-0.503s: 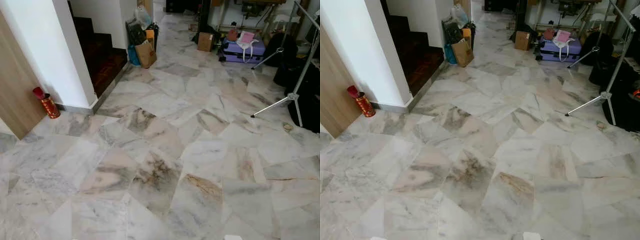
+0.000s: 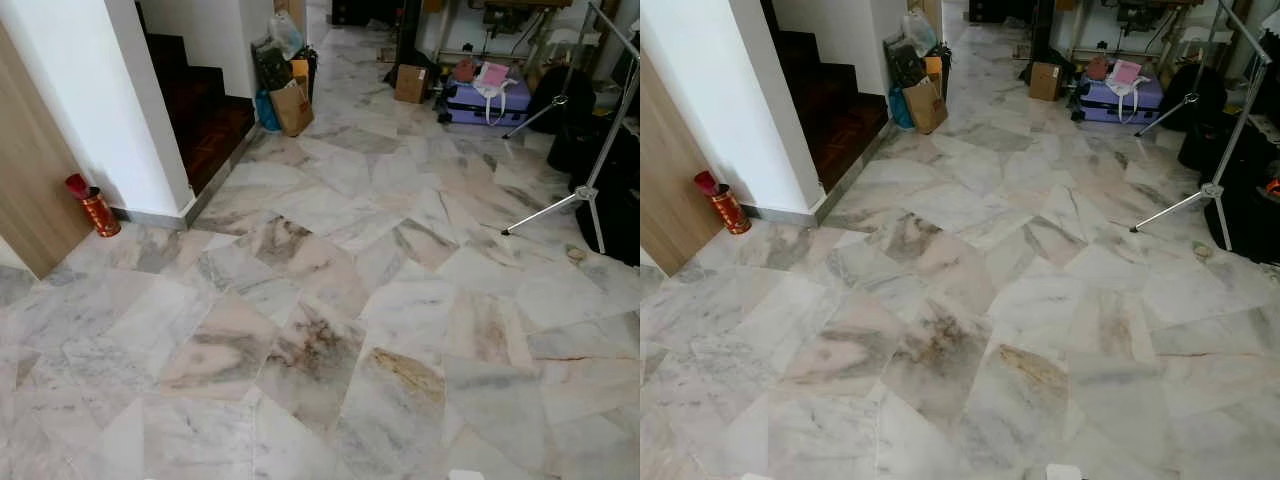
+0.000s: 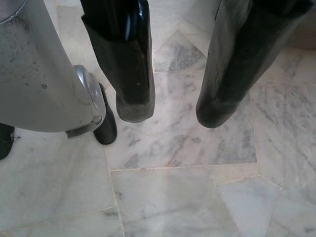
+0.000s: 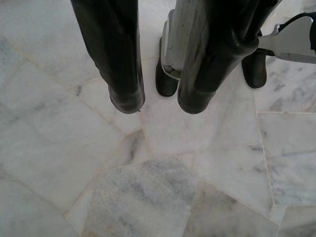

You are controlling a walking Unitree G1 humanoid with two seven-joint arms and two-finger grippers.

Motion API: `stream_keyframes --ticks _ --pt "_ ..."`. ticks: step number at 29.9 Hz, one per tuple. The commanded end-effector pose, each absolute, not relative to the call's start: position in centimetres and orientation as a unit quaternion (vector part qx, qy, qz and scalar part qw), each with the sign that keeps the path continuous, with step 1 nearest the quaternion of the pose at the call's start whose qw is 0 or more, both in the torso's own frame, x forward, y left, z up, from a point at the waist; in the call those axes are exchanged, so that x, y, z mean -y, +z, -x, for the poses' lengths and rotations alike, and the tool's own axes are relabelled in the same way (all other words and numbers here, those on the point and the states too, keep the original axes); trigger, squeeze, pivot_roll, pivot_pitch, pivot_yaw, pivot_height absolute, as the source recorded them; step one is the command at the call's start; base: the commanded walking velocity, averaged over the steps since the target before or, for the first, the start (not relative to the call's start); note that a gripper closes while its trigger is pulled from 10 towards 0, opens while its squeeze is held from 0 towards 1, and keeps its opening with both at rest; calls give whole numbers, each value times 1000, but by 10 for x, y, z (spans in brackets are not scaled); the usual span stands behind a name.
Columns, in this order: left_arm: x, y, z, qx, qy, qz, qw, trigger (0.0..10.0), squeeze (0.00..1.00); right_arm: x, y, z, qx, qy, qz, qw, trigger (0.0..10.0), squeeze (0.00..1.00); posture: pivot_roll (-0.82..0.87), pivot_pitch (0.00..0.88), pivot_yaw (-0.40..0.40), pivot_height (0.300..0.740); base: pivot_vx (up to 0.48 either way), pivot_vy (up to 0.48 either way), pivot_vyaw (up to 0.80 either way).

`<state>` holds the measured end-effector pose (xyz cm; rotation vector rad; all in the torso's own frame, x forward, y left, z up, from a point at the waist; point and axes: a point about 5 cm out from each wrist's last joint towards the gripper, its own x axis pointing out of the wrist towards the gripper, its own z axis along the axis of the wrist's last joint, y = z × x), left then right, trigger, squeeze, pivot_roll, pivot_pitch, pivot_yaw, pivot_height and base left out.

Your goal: Move the pillow to the sofa from floor

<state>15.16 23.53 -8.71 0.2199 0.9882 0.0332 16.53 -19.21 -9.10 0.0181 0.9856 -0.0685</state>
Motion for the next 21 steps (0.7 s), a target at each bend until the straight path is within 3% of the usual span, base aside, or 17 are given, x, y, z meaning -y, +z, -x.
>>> stream_keyframes --ticks 1,6,7,10,21 --pt "-237 -91 -139 -493 28 30 869 10000 0 180 -82 -189 -470 16 -19 882 10000 0 71 23 -26 740 0 0 0" --pt "-237 -92 -138 -495 26 28 868 10000 0 179 -83 -188 -473 20 -12 881 10000 0 71 22 -26 740 0 0 0" --pt "-245 -90 -136 -482 56 2 874 10000 0 170 -83 -190 -454 -28 -85 886 10000 0 87 0 -25 740 0 0 0" --pt "-249 -88 -136 -474 70 -9 878 10000 0 166 -82 -191 -443 -50 -121 887 10000 0 85 0 -24 740 0 0 0" --pt "-253 -84 -143 -457 75 -18 886 10000 0 164 -82 -193 -440 -58 -135 886 10000 0 87 0 1 740 0 0 0"
